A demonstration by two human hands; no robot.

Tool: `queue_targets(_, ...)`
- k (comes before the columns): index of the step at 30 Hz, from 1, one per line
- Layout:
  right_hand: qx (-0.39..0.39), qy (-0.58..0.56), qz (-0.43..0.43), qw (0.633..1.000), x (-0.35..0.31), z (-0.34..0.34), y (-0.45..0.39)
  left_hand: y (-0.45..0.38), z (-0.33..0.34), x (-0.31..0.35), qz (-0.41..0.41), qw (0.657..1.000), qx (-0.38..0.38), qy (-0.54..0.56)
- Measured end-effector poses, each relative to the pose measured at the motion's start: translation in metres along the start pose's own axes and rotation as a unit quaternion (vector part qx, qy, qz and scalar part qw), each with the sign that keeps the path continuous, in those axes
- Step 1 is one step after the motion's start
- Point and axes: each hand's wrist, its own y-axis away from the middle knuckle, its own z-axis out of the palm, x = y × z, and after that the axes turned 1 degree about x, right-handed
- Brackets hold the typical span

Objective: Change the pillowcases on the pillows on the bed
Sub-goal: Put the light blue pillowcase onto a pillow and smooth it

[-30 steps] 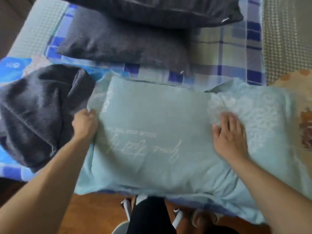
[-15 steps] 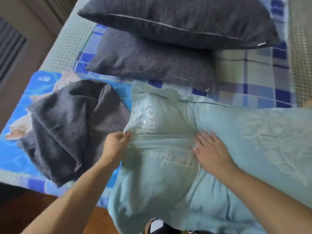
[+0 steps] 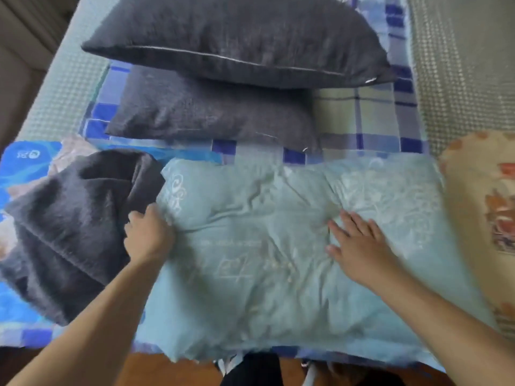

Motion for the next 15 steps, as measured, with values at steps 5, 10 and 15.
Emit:
queue_targets(5, 0.210, -0.220, -0.161, 0.939, -0.111, -0.081, 0.010, 0.106, 0.038, 0.129, 0.311, 0.942, 0.098, 0.081)
queue_targets(10, -0.019, -0.013, 0.025, 0.999, 0.081, 0.016, -0.020, 0.091, 0.116, 0.059, 0.221, 0.956, -0.087, -0.174)
queue_targets(15, 0.004, -0.115, 0.142, 0.983, 0.109, 0.015, -0.042, 0.082, 0.106, 0.092, 0.171, 0.956, -0.097, -0.217)
